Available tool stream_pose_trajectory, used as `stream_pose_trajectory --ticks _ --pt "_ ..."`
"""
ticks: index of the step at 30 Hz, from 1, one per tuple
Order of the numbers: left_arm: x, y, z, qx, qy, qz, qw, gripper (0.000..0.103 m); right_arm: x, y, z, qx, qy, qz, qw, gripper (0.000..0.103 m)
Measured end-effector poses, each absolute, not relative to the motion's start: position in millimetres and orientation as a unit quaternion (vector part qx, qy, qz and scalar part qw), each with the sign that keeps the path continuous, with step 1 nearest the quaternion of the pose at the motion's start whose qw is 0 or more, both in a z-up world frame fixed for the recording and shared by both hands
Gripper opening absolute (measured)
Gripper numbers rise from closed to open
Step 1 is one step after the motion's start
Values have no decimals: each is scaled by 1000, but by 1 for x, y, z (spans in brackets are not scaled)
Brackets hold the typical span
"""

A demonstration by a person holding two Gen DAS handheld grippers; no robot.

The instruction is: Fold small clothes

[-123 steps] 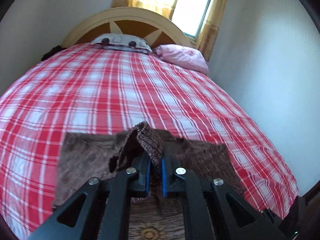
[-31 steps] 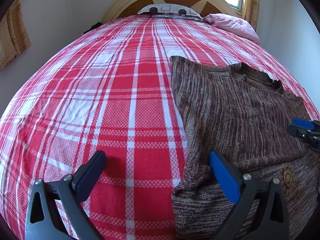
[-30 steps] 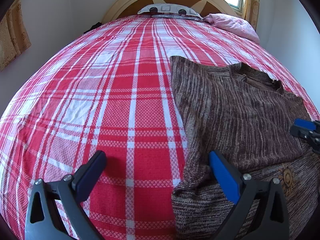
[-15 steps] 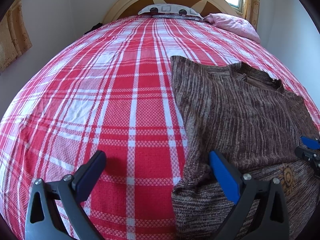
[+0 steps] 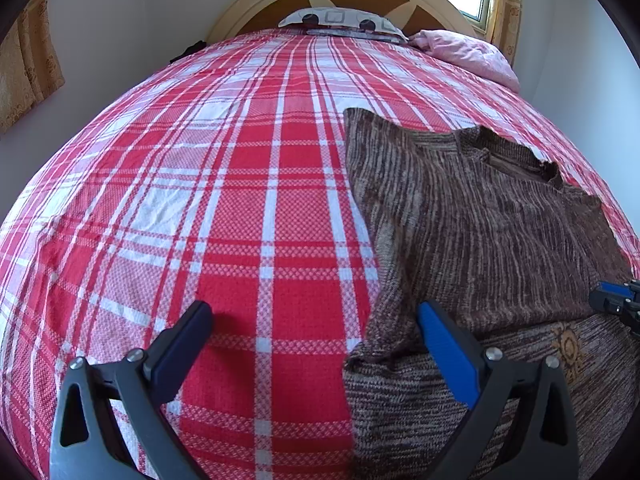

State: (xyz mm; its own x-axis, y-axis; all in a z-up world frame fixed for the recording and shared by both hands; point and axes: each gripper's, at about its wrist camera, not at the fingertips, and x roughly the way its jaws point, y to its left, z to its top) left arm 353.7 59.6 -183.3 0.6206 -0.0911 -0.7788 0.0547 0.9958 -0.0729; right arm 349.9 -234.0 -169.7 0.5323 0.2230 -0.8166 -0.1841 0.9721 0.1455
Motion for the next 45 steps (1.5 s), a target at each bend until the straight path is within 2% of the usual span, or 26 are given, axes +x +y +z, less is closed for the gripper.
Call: stream_pose_trajectory --ticks 3,5,11,12,13,16,24,26,27,28,30,36,39,42,45 --pt "352 59 -183 -18 434 -39 900 103 353 -238 -162 25 469 146 871 26" --pt "352 58 -183 -16 433 -38 900 103 362 -247 -152 41 449 143 881 31" --pt "353 58 -184 -18 433 -38 900 103 421 -264 -159 74 446 80 888 31" --pt "353 58 -184 -19 434 -39 900 103 429 -266 -165 85 452 79 884 30" --pt "354 58 -184 -20 434 -39 900 103 436 -267 -169 96 455 85 881 13" --pt "354 59 -184 -21 433 -39 900 103 443 -254 -168 38 440 52 896 2" --pt "353 60 -182 -21 430 -39 902 103 437 -279 -166 63 432 62 897 2" --pt "349 64 -179 -27 419 -27 907 103 426 -281 -163 52 428 54 901 5" --pt "346 65 -176 -28 407 -18 913 103 418 -281 -159 42 423 53 904 12" --pt "341 66 -172 -29 393 -9 919 103 413 -278 -154 37 417 61 906 31" --pt "336 70 -167 -41 372 -9 927 103 410 -267 -143 42 400 91 911 57" --pt "332 80 -166 -74 363 -33 928 103 425 -164 -126 19 386 210 898 58" --pt "354 75 -185 -61 434 -9 899 103 434 -102 -137 -21 387 253 886 58" --pt "356 70 -185 -44 439 1 898 103 456 -52 -175 -106 436 201 871 58" --pt "355 71 -185 -49 435 -2 899 103 458 -55 -176 -85 429 188 880 60"
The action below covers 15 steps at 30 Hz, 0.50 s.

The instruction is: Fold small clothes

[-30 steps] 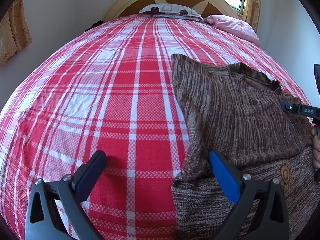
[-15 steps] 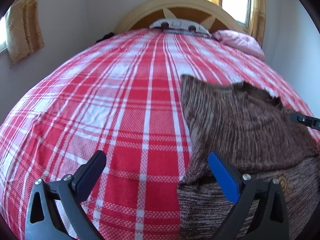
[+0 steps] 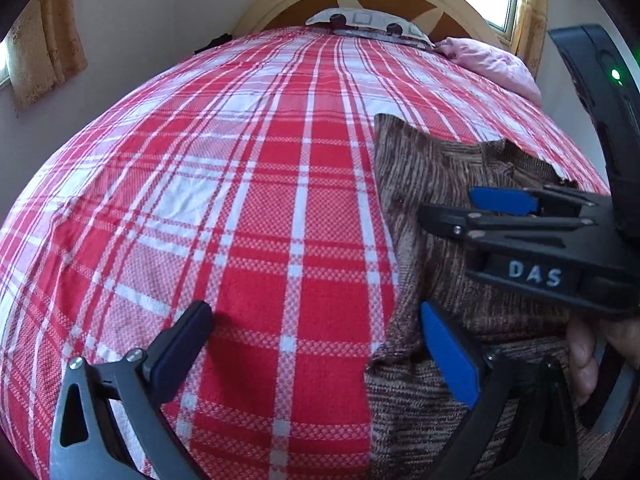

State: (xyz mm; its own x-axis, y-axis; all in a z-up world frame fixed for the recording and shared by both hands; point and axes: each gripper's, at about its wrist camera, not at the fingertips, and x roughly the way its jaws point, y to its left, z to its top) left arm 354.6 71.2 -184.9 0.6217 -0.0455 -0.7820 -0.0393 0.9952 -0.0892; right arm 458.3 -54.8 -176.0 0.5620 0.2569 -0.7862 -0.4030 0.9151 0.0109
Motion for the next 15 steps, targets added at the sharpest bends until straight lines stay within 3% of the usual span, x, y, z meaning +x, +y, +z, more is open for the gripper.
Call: stream_pose_trajectory --ticks 8,15 --pt "310 82 -172 -66 429 -25 901 103 400 -128 -155 -49 430 172 885 60" --pt "251 66 -157 -16 398 -43 916 103 315 -213 -154 -11 434 135 891 60"
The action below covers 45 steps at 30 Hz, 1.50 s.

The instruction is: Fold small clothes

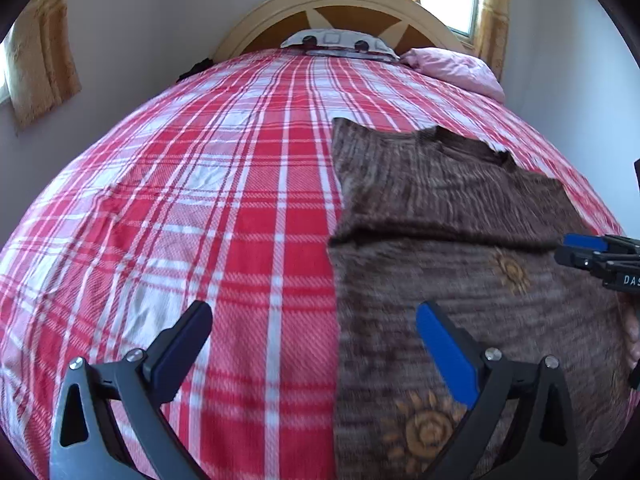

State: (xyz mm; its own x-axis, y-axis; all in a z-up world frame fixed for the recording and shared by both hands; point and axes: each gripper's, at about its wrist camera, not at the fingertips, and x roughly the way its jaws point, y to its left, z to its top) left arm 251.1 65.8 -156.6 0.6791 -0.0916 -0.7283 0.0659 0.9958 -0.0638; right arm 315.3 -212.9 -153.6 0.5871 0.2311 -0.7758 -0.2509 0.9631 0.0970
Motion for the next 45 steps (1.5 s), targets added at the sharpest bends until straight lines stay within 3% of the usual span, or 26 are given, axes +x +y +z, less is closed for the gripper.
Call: stream_pose_trajectory --ticks 13,45 --pt "194 58 -146 -5 379 -52 924 103 204 -247 -174 -45 422 97 900 60" --pt "99 52 -166 4 405 -88 910 103 106 -290 -179 39 404 64 912 60"
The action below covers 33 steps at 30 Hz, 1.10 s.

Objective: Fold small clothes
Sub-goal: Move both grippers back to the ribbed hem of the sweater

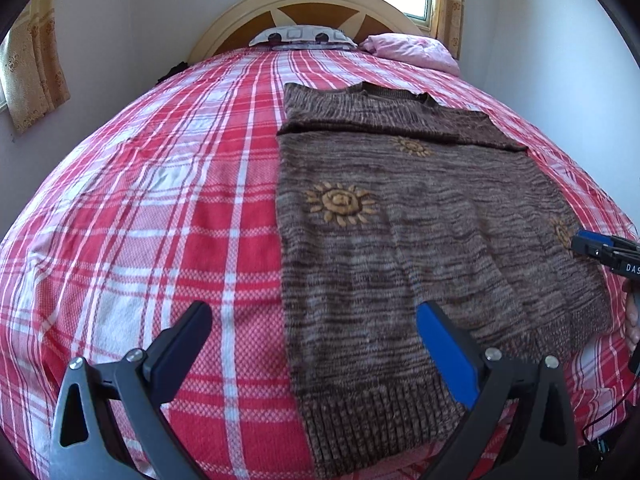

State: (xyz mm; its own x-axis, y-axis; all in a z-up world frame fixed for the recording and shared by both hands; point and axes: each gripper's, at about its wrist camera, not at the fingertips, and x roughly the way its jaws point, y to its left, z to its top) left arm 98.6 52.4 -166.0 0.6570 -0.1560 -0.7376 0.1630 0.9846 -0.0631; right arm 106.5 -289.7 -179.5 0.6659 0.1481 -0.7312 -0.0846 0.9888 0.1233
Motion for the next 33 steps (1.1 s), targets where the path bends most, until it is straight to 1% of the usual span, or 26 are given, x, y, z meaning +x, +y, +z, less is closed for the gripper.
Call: stream_pose_trajectory --ticks 22,23,26,28,30,33 --pt "74 59 -182 10 417 -90 905 102 56 -321 -186 69 409 33 909 60" --pt "73 59 -183 12 417 -91 904 99 54 -322 -186 73 410 32 908 60" --pt "69 58 -184 6 418 -99 903 96 49 -327 -188 83 413 35 906 60" --pt "64 56 -183 6 413 -104 905 89 44 -328 -190 87 414 40 905 60" --pt "61 53 -182 6 414 -109 904 80 38 -328 -191 96 416 50 903 60" --pt "57 50 -181 0 415 -118 902 77 29 -325 -194 95 424 58 899 60"
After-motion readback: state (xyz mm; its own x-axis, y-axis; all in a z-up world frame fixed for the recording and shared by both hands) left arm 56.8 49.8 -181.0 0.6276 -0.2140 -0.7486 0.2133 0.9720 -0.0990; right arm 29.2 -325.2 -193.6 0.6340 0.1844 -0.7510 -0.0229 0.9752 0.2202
